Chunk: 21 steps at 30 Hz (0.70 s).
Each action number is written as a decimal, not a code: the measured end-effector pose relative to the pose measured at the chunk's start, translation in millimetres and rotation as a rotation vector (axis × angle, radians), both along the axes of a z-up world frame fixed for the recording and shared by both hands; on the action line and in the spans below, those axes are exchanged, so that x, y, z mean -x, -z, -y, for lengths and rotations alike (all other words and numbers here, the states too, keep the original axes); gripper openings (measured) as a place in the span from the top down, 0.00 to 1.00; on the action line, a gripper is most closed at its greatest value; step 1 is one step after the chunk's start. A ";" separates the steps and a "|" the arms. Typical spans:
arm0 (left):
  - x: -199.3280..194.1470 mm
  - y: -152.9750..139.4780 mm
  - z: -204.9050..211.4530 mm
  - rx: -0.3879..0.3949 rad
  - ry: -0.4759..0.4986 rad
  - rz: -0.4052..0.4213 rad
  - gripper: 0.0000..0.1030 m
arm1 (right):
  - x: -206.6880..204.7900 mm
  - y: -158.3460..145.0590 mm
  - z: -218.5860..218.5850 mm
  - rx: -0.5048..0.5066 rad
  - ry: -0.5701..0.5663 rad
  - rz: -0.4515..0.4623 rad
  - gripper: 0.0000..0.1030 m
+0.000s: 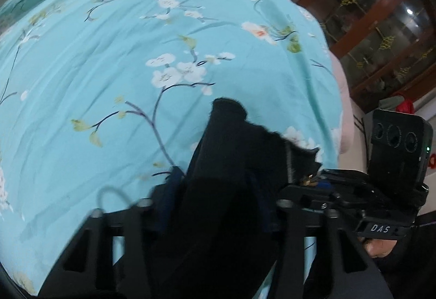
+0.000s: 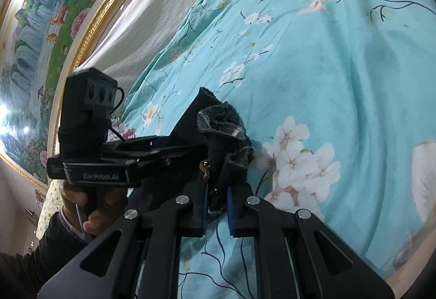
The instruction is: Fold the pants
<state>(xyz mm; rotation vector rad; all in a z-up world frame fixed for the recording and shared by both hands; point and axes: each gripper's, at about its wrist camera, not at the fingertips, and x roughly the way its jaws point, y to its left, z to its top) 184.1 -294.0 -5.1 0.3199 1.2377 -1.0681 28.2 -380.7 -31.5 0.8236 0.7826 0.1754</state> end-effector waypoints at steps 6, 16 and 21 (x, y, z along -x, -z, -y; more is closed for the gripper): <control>12.8 -16.6 -9.9 0.055 0.003 0.058 0.88 | -1.2 -8.5 -5.8 0.024 -0.022 0.007 0.89; 30.6 -72.6 -77.5 0.211 -0.111 0.113 0.90 | -6.3 -49.7 -33.5 -0.026 -0.145 0.170 0.89; 41.5 -89.4 -121.9 0.272 -0.190 0.115 0.89 | -10.5 -64.8 -61.7 -0.045 -0.238 0.226 0.88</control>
